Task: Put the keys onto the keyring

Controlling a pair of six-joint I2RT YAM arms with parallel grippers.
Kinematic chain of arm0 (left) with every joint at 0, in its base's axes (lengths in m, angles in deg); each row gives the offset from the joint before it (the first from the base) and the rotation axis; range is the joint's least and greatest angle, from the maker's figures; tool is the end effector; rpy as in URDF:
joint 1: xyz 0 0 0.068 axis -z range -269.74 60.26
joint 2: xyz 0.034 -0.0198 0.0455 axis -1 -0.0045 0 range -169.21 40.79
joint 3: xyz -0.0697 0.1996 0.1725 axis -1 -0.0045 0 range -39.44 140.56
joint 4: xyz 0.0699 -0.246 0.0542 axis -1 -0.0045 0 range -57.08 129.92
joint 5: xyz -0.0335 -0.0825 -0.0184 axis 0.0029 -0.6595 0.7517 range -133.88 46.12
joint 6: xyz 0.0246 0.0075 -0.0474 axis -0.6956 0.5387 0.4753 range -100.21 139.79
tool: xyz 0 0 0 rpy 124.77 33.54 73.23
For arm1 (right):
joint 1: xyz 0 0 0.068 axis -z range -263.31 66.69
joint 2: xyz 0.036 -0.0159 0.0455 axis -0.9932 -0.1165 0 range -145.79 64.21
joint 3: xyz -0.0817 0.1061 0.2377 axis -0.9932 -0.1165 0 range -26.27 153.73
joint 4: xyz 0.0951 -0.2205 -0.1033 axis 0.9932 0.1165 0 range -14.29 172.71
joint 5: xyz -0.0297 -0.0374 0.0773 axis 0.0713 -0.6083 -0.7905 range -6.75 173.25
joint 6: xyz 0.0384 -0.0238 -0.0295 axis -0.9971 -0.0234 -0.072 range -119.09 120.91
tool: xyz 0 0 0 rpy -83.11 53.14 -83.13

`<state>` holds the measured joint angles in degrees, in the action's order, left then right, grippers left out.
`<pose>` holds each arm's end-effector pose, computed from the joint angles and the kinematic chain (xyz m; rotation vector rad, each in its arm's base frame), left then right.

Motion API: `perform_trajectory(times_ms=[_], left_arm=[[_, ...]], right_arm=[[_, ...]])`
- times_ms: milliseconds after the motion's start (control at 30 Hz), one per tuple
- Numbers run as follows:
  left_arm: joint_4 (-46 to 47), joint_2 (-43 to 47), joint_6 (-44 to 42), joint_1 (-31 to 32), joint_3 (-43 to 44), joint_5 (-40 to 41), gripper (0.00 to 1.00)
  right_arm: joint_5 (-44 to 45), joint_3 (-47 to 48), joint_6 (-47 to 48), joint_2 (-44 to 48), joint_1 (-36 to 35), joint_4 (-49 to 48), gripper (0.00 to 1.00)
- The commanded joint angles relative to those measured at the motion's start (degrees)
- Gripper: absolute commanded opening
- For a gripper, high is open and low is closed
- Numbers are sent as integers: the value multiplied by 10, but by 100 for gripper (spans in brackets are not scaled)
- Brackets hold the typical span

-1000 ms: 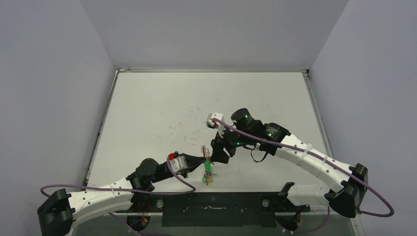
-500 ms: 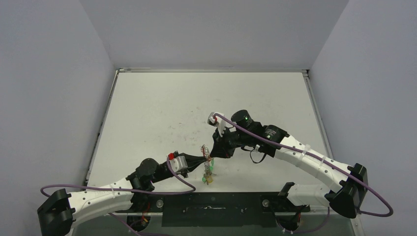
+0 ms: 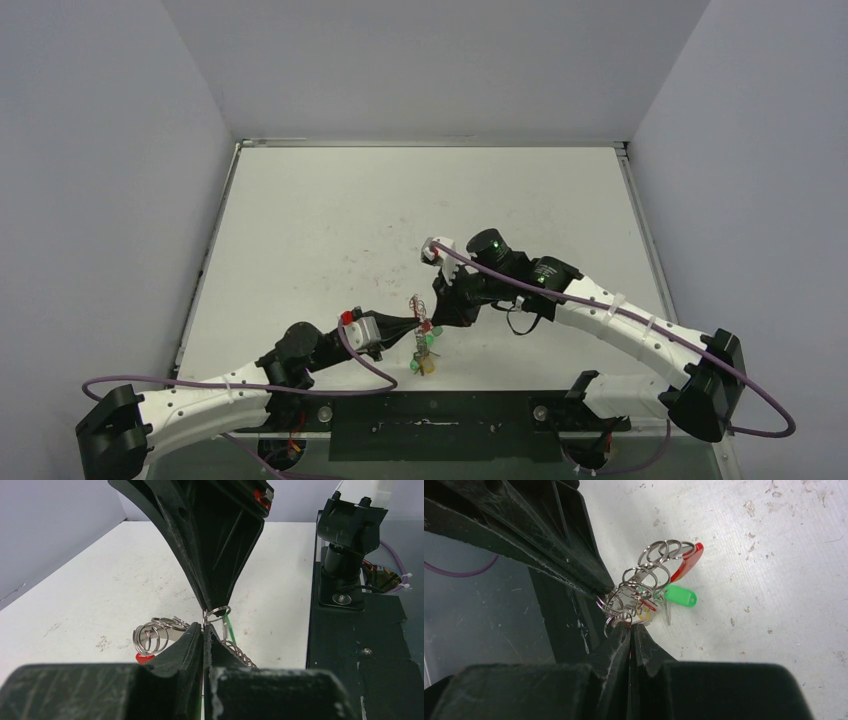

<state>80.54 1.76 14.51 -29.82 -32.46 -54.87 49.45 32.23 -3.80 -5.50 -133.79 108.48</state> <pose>0.0753 -0.1437 0.2169 0.9367 1.1576 -0.9158 0.1468 0.2092 0.3004 -1.2450 2.1359 1.1426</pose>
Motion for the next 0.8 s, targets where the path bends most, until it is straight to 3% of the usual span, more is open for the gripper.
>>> perform_trajectory(times_ms=[0,500,633,767], left_arm=[[58,2,-1,2,7,10,0],[70,-8,8,2,1,6,0],[65,-1,10,2,-1,6,0],[60,4,10,2,-1,5,0]], right_arm=[[22,-16,16,22,-13,-29,0],[98,-47,10,36,-43,-84,2],[101,-65,41,62,-39,-100,30],[60,-93,106,83,-28,-135,47]])
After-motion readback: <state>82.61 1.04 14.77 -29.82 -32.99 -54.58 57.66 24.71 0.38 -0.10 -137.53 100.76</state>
